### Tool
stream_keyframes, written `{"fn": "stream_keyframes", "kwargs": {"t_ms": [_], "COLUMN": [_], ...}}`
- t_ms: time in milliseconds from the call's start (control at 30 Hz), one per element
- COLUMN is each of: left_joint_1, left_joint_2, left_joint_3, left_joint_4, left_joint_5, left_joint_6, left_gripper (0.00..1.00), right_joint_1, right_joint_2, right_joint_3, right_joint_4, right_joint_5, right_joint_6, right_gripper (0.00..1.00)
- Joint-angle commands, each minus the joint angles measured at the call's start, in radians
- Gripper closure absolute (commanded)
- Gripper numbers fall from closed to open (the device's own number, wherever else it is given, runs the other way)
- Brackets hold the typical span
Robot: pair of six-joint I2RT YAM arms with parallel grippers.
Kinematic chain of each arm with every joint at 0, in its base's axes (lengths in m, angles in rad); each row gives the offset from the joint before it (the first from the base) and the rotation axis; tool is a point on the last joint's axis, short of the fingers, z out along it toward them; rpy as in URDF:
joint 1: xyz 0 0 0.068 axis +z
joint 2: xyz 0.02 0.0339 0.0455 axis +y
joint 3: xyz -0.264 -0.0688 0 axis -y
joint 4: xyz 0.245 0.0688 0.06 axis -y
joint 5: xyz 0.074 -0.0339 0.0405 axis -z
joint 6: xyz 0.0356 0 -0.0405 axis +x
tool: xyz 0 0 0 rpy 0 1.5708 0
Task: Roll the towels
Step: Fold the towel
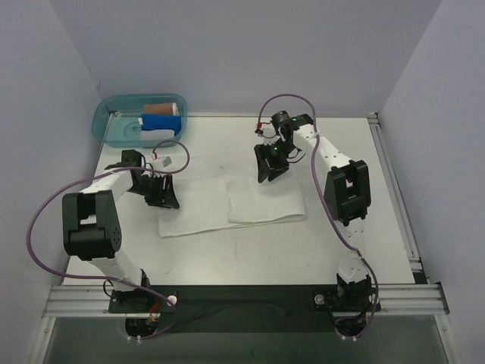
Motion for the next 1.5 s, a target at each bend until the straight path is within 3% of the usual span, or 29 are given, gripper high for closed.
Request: {"fn": "stream_keyframes", "kwargs": {"t_ms": [0, 267, 500, 1033, 1467], "left_joint_1": [-0.002, -0.003, -0.003, -0.003, -0.002], "left_joint_2": [-0.005, 0.043, 0.044, 0.06, 0.06], "left_joint_3": [0.035, 0.058, 0.037, 0.024, 0.02], "left_joint_4": [0.016, 0.019, 0.036, 0.052, 0.058], "left_joint_5": [-0.022, -0.065, -0.077, -0.077, -0.086], "left_joint_6": [-0.029, -0.128, -0.147, -0.145, -0.148], "left_gripper": [0.44, 0.4, 0.41, 0.41, 0.42], "right_joint_1": [0.148, 0.359, 0.434, 0.448, 0.466], "right_joint_2": [-0.123, -0.076, 0.005, 0.11, 0.188], "right_joint_3": [0.003, 0.009, 0.05, 0.142, 0.165], "right_joint_4": [-0.023, -0.029, -0.029, -0.03, -0.035], "right_joint_5": [0.174, 0.329, 0.383, 0.354, 0.368], "right_joint_6": [0.068, 0.152, 0.172, 0.209, 0.229], "right_gripper": [0.56, 0.62, 0.6, 0.51, 0.55]}}
